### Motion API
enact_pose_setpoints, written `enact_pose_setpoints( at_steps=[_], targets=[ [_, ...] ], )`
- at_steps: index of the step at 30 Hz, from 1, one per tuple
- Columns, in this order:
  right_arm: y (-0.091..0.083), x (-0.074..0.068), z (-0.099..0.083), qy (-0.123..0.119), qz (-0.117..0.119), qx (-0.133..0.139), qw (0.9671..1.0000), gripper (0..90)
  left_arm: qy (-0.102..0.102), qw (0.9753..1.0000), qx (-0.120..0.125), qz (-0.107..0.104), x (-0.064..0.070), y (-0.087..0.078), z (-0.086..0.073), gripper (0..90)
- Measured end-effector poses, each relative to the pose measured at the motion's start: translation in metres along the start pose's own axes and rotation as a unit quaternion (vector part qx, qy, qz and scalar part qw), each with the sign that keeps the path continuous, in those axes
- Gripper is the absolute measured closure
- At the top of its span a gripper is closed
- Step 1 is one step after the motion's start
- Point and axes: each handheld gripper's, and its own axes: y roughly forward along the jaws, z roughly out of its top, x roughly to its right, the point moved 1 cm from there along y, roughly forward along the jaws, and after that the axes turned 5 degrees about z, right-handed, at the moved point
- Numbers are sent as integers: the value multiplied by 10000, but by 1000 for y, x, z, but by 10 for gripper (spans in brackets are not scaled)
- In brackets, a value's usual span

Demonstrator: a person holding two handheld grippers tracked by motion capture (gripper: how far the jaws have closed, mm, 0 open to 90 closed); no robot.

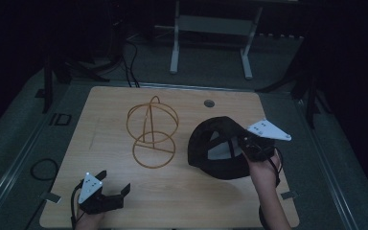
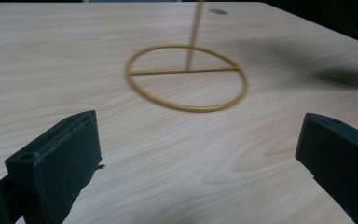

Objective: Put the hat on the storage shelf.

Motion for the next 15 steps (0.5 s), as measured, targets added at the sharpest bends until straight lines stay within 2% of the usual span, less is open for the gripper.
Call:
enact_pose_setpoints(
  at_steps=[3, 7, 9, 15],
  targets=[
    [-7, -1, 2, 3, 26, 87, 10000, 884, 235, 9993, -41, -273, 17, 2, 5, 4],
    [-14, -7, 1, -21, 88, 168, 9998, 884, 301, 9970, -97, -702, 40, 6, 12, 4],
    [-16, -9, 0, -32, 129, 171, 9998, 884, 421, 9953, -139, -865, 50, 9, 16, 10],
    [-18, -16, -5, -46, 229, 168, 9996, 884, 441, 9915, -122, -1217, 71, 19, 30, 11]
  ],
)
